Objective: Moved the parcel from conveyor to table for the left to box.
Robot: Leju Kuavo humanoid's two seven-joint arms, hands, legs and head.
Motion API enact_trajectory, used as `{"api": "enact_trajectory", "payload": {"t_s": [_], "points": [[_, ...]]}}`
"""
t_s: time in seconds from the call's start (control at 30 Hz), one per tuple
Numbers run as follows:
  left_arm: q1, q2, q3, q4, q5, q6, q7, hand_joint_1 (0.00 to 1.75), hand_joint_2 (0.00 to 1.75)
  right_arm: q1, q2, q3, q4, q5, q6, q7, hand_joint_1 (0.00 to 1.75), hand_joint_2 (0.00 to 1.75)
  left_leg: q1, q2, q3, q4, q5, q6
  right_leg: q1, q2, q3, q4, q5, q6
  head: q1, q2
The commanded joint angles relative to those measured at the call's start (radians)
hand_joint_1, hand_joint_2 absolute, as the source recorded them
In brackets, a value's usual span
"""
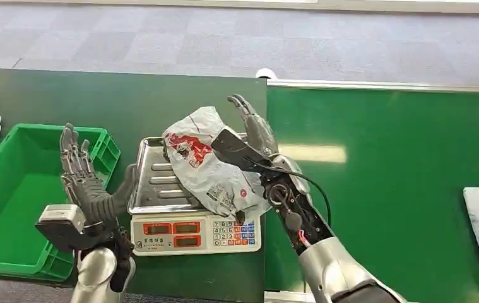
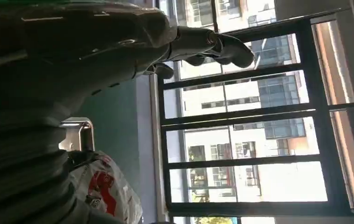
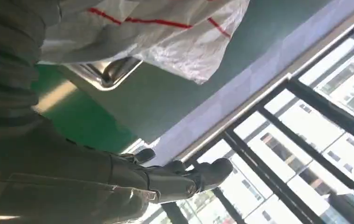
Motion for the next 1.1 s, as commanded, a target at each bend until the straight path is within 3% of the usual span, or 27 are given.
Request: {"api": "enact_trajectory", "payload": {"t_s": [0.03, 0.13, 0.2, 0.33, 0.4, 0.5, 0.57, 0.7, 0.8, 1.1], "points": [[0.011, 0.041, -0.020, -0.056, -0.065, -0.104, 0.086, 0.00, 1.75, 0.207, -0.091, -0.002, -0.440, 0.219, -0.161, 0.167, 0.00, 1.75, 0.001, -0.003, 0.001, -0.001, 0.001, 0.001, 0.001, -0.004, 0.002, -0.002, 0.000, -0.002, 0.000, 0.000], [0.007, 0.036, -0.021, -0.053, -0.070, -0.104, 0.089, 0.00, 1.75, 0.222, -0.093, -0.008, -0.471, 0.230, -0.156, 0.172, 0.00, 1.75, 0.000, -0.005, 0.001, -0.001, 0.001, 0.001, 0.001, -0.006, 0.002, -0.001, -0.001, -0.002, 0.000, 0.000], [-0.018, 0.052, -0.053, -0.019, -0.136, -0.135, 0.133, 0.00, 1.75, 0.266, -0.076, -0.053, -0.534, 0.222, -0.246, 0.130, 0.00, 1.75, 0.000, -0.002, 0.000, -0.001, 0.000, 0.001, 0.001, -0.003, 0.001, -0.001, 0.000, -0.002, 0.000, 0.000], [-0.170, 0.055, -0.150, 0.190, -0.393, -0.225, 0.304, 0.00, 1.75, 0.386, -0.071, -0.069, -0.704, 0.058, -0.416, -0.092, 0.00, 1.75, 0.001, -0.009, 0.001, -0.002, 0.002, 0.002, 0.001, -0.011, 0.003, -0.002, -0.001, -0.003, 0.000, 0.000], [-0.222, 0.038, -0.159, 0.269, -0.417, -0.241, 0.322, 0.00, 1.75, 0.407, -0.077, -0.052, -0.726, 0.037, -0.425, -0.112, 0.00, 1.75, 0.001, -0.014, 0.000, -0.001, 0.003, 0.002, 0.002, -0.016, 0.005, -0.003, -0.001, -0.003, 0.000, 0.000], [-0.272, 0.045, -0.195, 0.351, -0.495, -0.295, 0.381, 0.00, 1.75, 0.411, -0.077, -0.033, -0.726, 0.007, -0.441, -0.146, 0.00, 1.75, 0.000, -0.004, 0.001, -0.001, 0.001, 0.001, 0.000, -0.006, 0.002, -0.001, 0.000, -0.001, 0.000, 0.000], [-0.337, 0.025, -0.219, 0.470, -0.541, -0.346, 0.414, 0.00, 1.75, 0.417, -0.075, -0.012, -0.737, -0.006, -0.448, -0.172, 0.00, 1.75, 0.001, -0.003, 0.002, -0.002, 0.002, 0.002, 0.001, -0.007, 0.004, -0.003, 0.001, -0.003, 0.000, 0.000], [-0.437, -0.016, -0.270, 0.720, -0.590, -0.403, 0.422, 0.00, 1.75, 0.445, -0.068, 0.006, -0.753, -0.016, -0.424, -0.177, 0.00, 1.75, 0.000, -0.010, 0.002, -0.002, 0.003, 0.002, 0.001, -0.012, 0.005, -0.003, 0.001, -0.003, 0.000, 0.000], [-0.452, -0.026, -0.286, 0.780, -0.601, -0.406, 0.417, 0.00, 1.75, 0.447, -0.066, 0.003, -0.748, -0.025, -0.414, -0.184, 0.00, 1.75, 0.000, -0.002, 0.002, -0.001, 0.001, 0.002, 0.001, -0.005, 0.003, -0.002, 0.001, -0.002, 0.000, 0.000], [-0.496, -0.048, -0.335, 0.905, -0.646, -0.419, 0.407, 0.00, 1.75, 0.426, -0.059, -0.011, -0.724, -0.049, -0.384, -0.190, 0.00, 1.75, 0.000, -0.001, 0.001, -0.001, 0.001, 0.001, 0.001, -0.003, 0.002, -0.001, 0.001, -0.002, 0.000, 0.000]]}}
